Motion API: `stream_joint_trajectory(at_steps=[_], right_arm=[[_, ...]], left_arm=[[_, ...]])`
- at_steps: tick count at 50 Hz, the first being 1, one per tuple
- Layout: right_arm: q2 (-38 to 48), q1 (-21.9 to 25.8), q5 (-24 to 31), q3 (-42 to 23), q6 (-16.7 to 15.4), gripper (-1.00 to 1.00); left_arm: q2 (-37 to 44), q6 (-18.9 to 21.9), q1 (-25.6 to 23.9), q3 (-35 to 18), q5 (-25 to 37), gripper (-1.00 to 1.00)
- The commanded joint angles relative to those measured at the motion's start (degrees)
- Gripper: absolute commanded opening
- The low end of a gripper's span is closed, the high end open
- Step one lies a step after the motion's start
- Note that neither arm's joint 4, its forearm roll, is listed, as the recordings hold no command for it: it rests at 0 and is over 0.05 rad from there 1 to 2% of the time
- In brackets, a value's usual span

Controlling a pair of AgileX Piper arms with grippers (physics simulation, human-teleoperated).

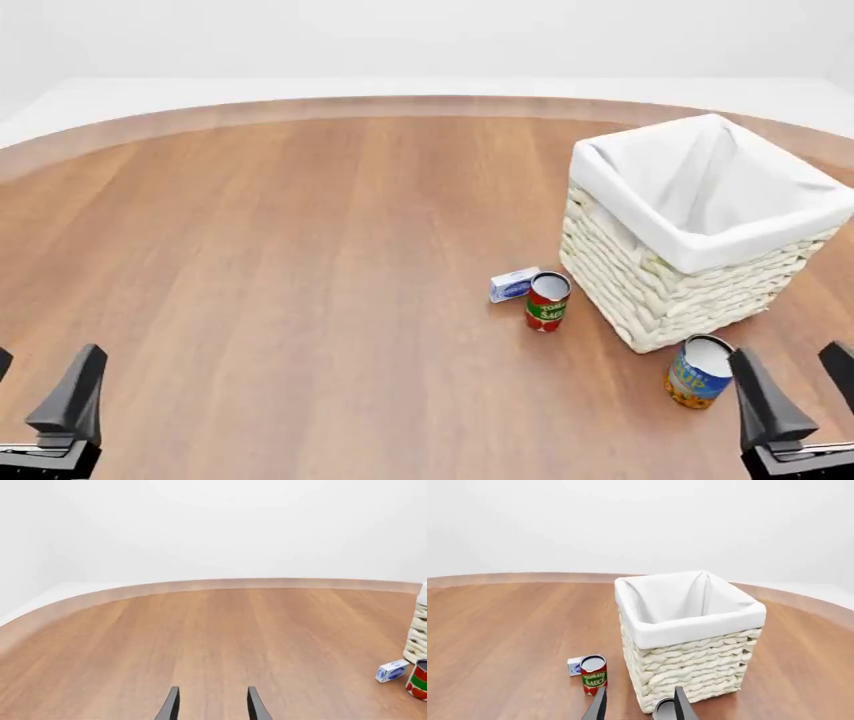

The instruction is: Pick up the ketchup, and put it in the basket.

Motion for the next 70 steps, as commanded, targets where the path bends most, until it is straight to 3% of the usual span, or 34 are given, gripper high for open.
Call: stream_joint_trajectory(at_steps=[1, 28, 32, 40, 47, 70], right_arm=[[-1.67, 4.11, 1.3, -0.25, -0.58, 1.0], [-0.61, 13.67, 1.7, -1.12, -1.88, 1.0], [4.12, 16.75, -2.12, -1.33, -2.38, 1.0], [5.64, 20.32, -2.47, -2.42, -2.08, 1.0], [12.52, 25.38, -7.73, -2.85, -1.29, 1.0], [33.8, 34.93, -21.66, -7.25, 0.02, 1.0]], left_arm=[[0.01, 0.0, 0.0, 0.0, 0.0, 1.0], [0.01, 0.0, 0.0, 0.0, 0.0, 1.0], [0.01, 0.0, 0.0, 0.0, 0.0, 1.0], [0.01, 0.0, 0.0, 0.0, 0.0, 1.0], [0.01, 0.0, 0.0, 0.0, 0.0, 1.0], [0.01, 0.0, 0.0, 0.0, 0.0, 1.0]])
